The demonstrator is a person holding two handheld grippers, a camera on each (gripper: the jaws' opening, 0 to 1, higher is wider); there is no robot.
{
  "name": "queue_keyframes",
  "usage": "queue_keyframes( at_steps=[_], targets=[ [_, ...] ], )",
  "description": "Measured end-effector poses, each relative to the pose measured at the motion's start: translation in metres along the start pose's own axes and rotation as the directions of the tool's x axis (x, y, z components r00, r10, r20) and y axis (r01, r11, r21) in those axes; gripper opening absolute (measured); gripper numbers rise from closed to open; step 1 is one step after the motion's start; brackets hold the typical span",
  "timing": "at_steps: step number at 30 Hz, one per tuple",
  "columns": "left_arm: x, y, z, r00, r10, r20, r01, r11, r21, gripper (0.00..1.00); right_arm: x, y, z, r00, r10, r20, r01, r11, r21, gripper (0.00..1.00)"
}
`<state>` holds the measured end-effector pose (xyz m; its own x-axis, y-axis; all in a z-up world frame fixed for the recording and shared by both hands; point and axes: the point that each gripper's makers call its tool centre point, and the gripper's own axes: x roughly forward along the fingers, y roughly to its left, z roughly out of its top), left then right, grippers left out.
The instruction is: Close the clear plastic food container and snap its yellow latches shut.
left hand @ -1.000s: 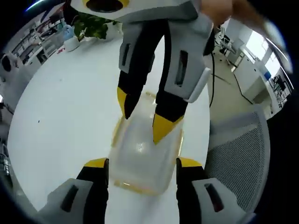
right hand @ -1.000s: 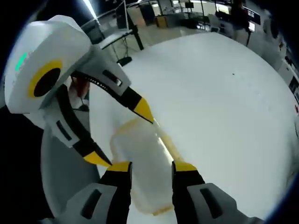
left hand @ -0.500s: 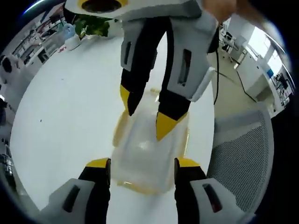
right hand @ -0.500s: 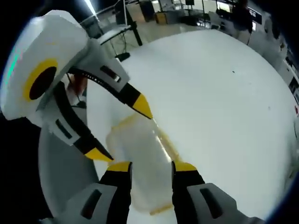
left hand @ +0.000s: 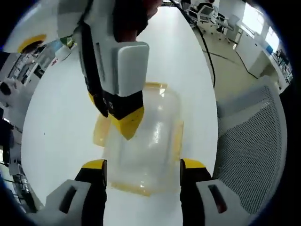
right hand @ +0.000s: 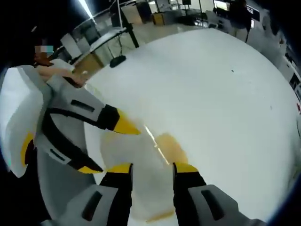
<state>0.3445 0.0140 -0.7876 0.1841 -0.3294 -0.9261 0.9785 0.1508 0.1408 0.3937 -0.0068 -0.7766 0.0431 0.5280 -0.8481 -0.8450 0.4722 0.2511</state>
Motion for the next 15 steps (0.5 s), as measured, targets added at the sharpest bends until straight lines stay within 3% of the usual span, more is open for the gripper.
queue_keyframes(
  at_steps=[6, 15],
  targets=[
    [0.0009, -0.0051, -0.0009, 1.0, -0.009, -0.007, 0.009, 1.0, 0.005, 0.63, 0.0018, -0.0091, -0.0025, 1.0, -0.012, -0.007, 0.012, 1.0, -0.009, 0.39],
    [0.0021, -0.006, -0.0043, 1.0, -0.014, -0.014, 0.014, 1.0, -0.009, 0.62, 0.0082, -0.0067, -0.0067, 0.998, 0.05, -0.025, -0.05, 0.999, -0.013, 0.4]
  ],
)
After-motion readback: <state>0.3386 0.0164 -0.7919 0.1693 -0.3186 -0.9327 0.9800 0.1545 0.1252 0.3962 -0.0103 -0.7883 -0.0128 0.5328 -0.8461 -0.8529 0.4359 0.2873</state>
